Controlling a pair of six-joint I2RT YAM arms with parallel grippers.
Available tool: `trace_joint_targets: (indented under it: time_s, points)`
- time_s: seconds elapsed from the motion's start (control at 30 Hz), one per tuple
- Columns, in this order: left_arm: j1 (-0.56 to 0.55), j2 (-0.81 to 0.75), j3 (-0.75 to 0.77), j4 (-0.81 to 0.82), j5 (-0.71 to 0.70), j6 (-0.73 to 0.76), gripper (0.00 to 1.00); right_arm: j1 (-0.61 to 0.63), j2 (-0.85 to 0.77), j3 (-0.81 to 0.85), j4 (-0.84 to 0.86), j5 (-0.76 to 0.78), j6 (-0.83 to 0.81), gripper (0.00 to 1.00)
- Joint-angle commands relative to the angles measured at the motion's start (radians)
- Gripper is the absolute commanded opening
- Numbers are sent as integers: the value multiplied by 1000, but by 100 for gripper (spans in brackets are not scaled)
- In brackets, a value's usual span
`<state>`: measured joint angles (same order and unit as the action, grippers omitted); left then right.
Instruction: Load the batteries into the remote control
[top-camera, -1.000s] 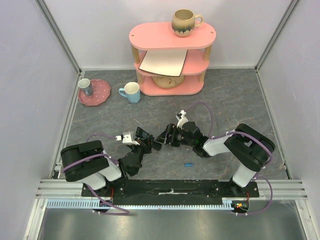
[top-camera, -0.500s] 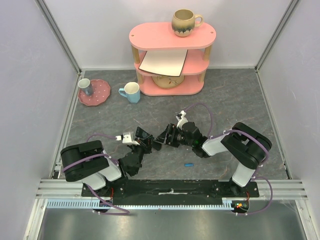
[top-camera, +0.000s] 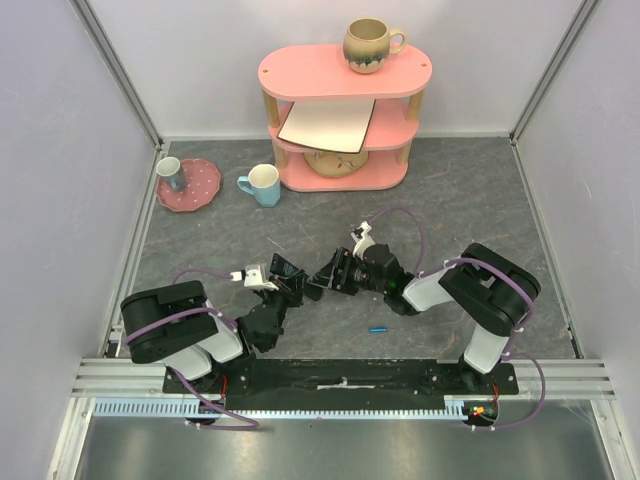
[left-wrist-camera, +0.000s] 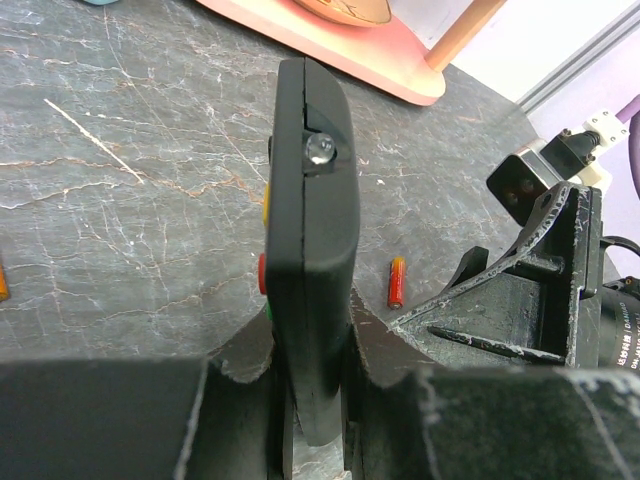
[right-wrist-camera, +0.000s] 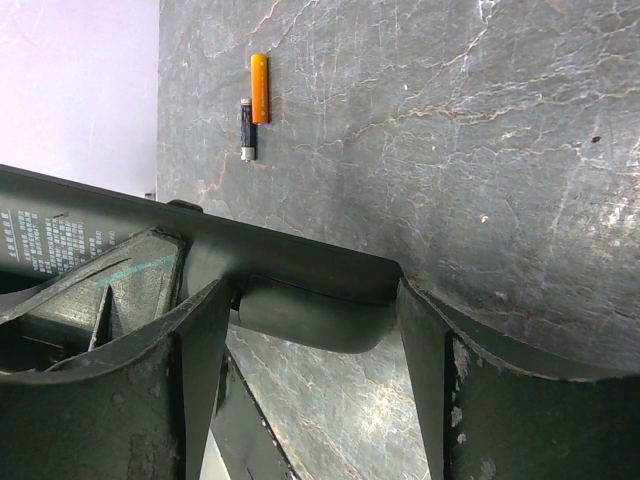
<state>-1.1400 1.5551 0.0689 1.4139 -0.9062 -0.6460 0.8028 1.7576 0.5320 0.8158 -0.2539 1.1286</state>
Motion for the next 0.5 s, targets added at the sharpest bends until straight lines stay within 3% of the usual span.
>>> trace_joint_targets:
  time_s: [0.0, 0.23, 0.47]
  points:
    - [3, 0, -26, 250, -23, 20, 2, 16, 25, 26, -59, 16, -30, 73]
    - [3, -26, -26, 250, -22, 57, 2, 29, 19, 92, -276, 51, -104, 58]
    - [2, -32, -29, 250, -20, 58, 2, 30, 16, 85, -308, 54, -104, 54]
